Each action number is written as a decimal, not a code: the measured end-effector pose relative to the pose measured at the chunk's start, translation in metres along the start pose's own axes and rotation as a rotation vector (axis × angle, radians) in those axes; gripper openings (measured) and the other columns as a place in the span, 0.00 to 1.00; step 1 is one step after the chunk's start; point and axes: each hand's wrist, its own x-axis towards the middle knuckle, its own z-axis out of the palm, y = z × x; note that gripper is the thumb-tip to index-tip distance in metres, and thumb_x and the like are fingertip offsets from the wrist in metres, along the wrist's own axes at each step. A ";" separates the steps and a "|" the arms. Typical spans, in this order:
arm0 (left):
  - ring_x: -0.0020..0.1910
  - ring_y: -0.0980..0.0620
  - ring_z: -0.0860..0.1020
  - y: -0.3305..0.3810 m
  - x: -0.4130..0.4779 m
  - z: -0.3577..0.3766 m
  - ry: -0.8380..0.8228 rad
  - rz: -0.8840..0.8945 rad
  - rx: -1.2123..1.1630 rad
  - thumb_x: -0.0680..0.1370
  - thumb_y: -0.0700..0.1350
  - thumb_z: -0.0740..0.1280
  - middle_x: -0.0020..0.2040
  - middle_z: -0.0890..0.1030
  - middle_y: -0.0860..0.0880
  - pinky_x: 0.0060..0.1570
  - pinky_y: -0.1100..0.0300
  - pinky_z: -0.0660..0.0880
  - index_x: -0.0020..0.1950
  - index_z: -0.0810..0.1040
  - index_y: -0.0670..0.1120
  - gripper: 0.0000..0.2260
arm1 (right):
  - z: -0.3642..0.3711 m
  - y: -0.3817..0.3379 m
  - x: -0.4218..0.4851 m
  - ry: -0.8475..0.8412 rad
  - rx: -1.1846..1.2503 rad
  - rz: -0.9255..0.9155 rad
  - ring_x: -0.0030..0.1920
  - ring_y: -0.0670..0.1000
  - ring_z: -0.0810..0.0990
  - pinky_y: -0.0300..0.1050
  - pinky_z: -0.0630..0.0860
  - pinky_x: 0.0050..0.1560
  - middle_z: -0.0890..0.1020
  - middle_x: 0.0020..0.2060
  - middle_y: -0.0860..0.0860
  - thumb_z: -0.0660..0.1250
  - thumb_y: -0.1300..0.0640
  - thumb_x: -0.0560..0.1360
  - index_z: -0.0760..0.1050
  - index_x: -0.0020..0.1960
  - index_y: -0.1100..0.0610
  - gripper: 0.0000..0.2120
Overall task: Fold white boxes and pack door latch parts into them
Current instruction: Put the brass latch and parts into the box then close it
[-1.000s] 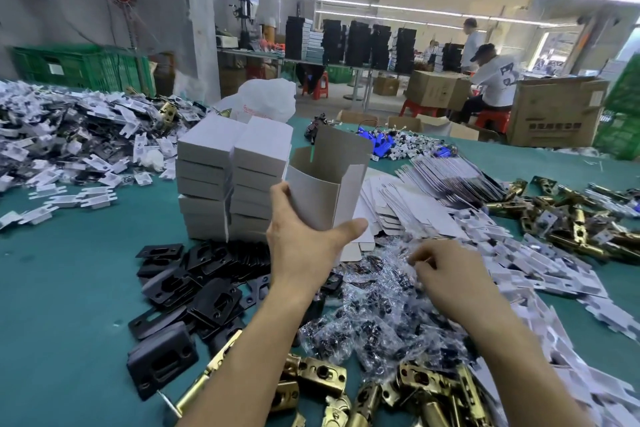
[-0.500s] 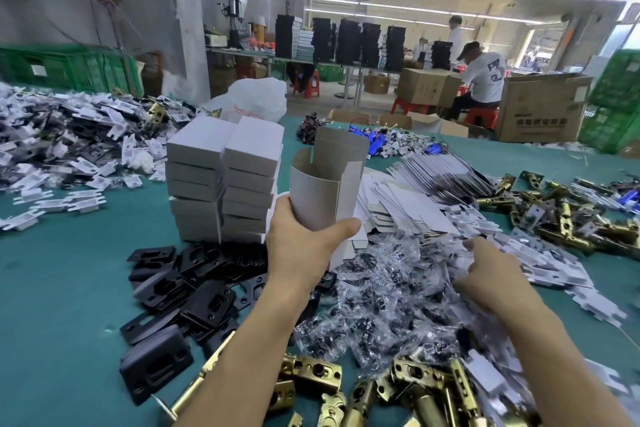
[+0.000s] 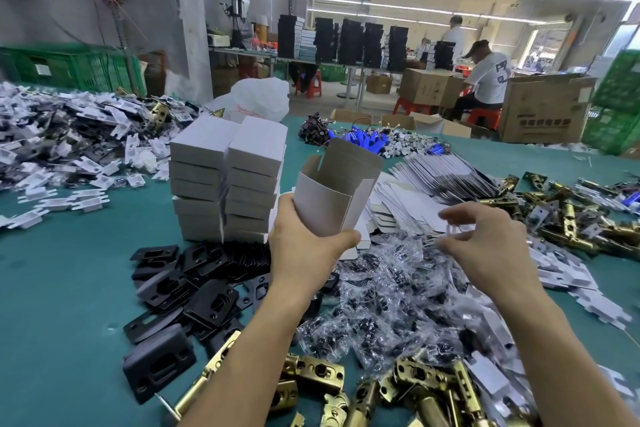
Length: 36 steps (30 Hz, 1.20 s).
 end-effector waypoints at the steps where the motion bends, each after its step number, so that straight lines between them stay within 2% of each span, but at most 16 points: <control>1: 0.48 0.52 0.79 -0.001 0.000 0.000 0.003 0.000 0.003 0.57 0.50 0.82 0.50 0.79 0.52 0.43 0.52 0.81 0.52 0.70 0.54 0.29 | 0.001 -0.001 0.000 -0.026 0.003 0.005 0.38 0.42 0.81 0.37 0.73 0.43 0.82 0.46 0.50 0.77 0.65 0.69 0.82 0.55 0.55 0.17; 5: 0.47 0.56 0.77 -0.002 0.001 0.001 0.023 0.037 0.042 0.61 0.46 0.84 0.48 0.78 0.56 0.43 0.54 0.79 0.53 0.70 0.54 0.28 | 0.005 -0.003 -0.006 -0.045 0.011 0.005 0.35 0.43 0.81 0.35 0.73 0.36 0.84 0.38 0.50 0.80 0.60 0.68 0.82 0.42 0.55 0.07; 8: 0.47 0.59 0.77 -0.002 0.001 0.000 0.026 0.066 0.060 0.62 0.46 0.83 0.48 0.78 0.57 0.43 0.55 0.78 0.55 0.71 0.54 0.29 | 0.002 -0.012 -0.010 -0.011 0.132 -0.036 0.27 0.48 0.80 0.41 0.79 0.32 0.82 0.27 0.49 0.79 0.57 0.68 0.82 0.36 0.54 0.07; 11: 0.48 0.55 0.78 -0.001 0.000 -0.001 0.024 0.101 0.090 0.63 0.45 0.82 0.50 0.79 0.55 0.44 0.55 0.78 0.55 0.70 0.56 0.29 | -0.008 -0.034 -0.012 0.126 0.241 -0.183 0.30 0.44 0.80 0.34 0.76 0.31 0.82 0.29 0.45 0.77 0.56 0.69 0.81 0.37 0.49 0.06; 13: 0.48 0.53 0.78 0.000 0.000 -0.001 0.032 0.113 0.107 0.63 0.45 0.82 0.50 0.79 0.53 0.43 0.53 0.78 0.55 0.71 0.55 0.28 | -0.016 -0.054 -0.015 0.183 0.362 -0.261 0.31 0.44 0.80 0.34 0.76 0.31 0.82 0.34 0.45 0.75 0.55 0.70 0.80 0.40 0.46 0.06; 16: 0.48 0.51 0.78 0.000 -0.002 0.001 0.044 0.108 0.117 0.63 0.45 0.82 0.51 0.78 0.51 0.44 0.53 0.78 0.56 0.71 0.53 0.28 | -0.025 -0.084 -0.016 0.193 0.450 -0.348 0.28 0.46 0.78 0.37 0.75 0.28 0.82 0.33 0.48 0.74 0.58 0.74 0.81 0.43 0.48 0.05; 17: 0.48 0.53 0.78 0.000 -0.003 0.002 0.049 0.104 0.105 0.63 0.45 0.82 0.51 0.78 0.52 0.43 0.54 0.78 0.57 0.71 0.53 0.29 | -0.026 -0.093 -0.015 0.169 0.430 -0.374 0.29 0.46 0.79 0.40 0.76 0.29 0.82 0.33 0.47 0.73 0.59 0.74 0.81 0.45 0.49 0.05; 19: 0.47 0.56 0.78 0.002 -0.005 0.003 0.047 0.077 0.048 0.63 0.46 0.82 0.49 0.79 0.54 0.42 0.56 0.78 0.56 0.70 0.54 0.28 | -0.023 -0.110 -0.014 0.124 0.319 -0.420 0.34 0.45 0.80 0.45 0.80 0.38 0.82 0.36 0.44 0.72 0.59 0.75 0.83 0.47 0.51 0.04; 21: 0.46 0.54 0.80 0.003 -0.006 0.004 0.024 0.015 -0.042 0.63 0.47 0.83 0.49 0.80 0.53 0.42 0.55 0.80 0.55 0.71 0.54 0.28 | -0.019 -0.124 -0.011 0.097 0.177 -0.446 0.43 0.47 0.80 0.49 0.77 0.47 0.83 0.39 0.45 0.70 0.57 0.77 0.83 0.47 0.51 0.03; 23: 0.48 0.52 0.81 0.005 -0.007 0.005 -0.007 -0.048 -0.144 0.62 0.48 0.82 0.50 0.81 0.51 0.43 0.53 0.81 0.54 0.71 0.55 0.27 | -0.016 -0.131 -0.008 0.069 0.078 -0.420 0.50 0.51 0.75 0.48 0.71 0.47 0.83 0.44 0.50 0.68 0.54 0.78 0.81 0.49 0.49 0.04; 26: 0.48 0.53 0.82 0.008 -0.010 0.008 -0.020 -0.068 -0.220 0.58 0.53 0.79 0.51 0.81 0.53 0.44 0.53 0.82 0.54 0.70 0.57 0.29 | -0.014 -0.140 -0.004 0.056 0.014 -0.368 0.50 0.52 0.68 0.46 0.64 0.46 0.81 0.49 0.55 0.65 0.51 0.80 0.79 0.53 0.47 0.05; 29: 0.49 0.53 0.82 0.009 -0.013 0.010 -0.030 -0.065 -0.263 0.58 0.53 0.79 0.51 0.80 0.53 0.42 0.56 0.82 0.53 0.69 0.58 0.29 | -0.012 -0.148 -0.004 0.086 -0.014 -0.390 0.51 0.55 0.72 0.46 0.66 0.46 0.80 0.49 0.56 0.64 0.52 0.80 0.79 0.53 0.48 0.05; 32: 0.49 0.49 0.81 0.008 -0.014 0.013 0.002 -0.060 -0.274 0.57 0.51 0.79 0.51 0.80 0.50 0.44 0.50 0.83 0.54 0.69 0.56 0.30 | -0.011 -0.151 -0.007 0.130 -0.061 -0.415 0.51 0.57 0.74 0.49 0.71 0.47 0.80 0.48 0.56 0.63 0.55 0.80 0.80 0.53 0.51 0.07; 34: 0.50 0.48 0.79 0.008 -0.015 0.014 0.069 -0.026 -0.230 0.58 0.50 0.79 0.51 0.79 0.50 0.44 0.51 0.81 0.54 0.69 0.56 0.30 | -0.011 -0.151 -0.008 0.136 -0.104 -0.420 0.50 0.58 0.77 0.52 0.76 0.49 0.81 0.48 0.57 0.63 0.56 0.80 0.81 0.52 0.53 0.08; 36: 0.52 0.48 0.76 0.005 -0.014 0.014 0.169 0.049 -0.125 0.60 0.47 0.81 0.52 0.77 0.51 0.46 0.53 0.78 0.55 0.68 0.55 0.31 | -0.009 -0.151 -0.009 0.116 -0.166 -0.392 0.50 0.58 0.75 0.52 0.75 0.48 0.79 0.48 0.57 0.64 0.57 0.78 0.80 0.51 0.56 0.07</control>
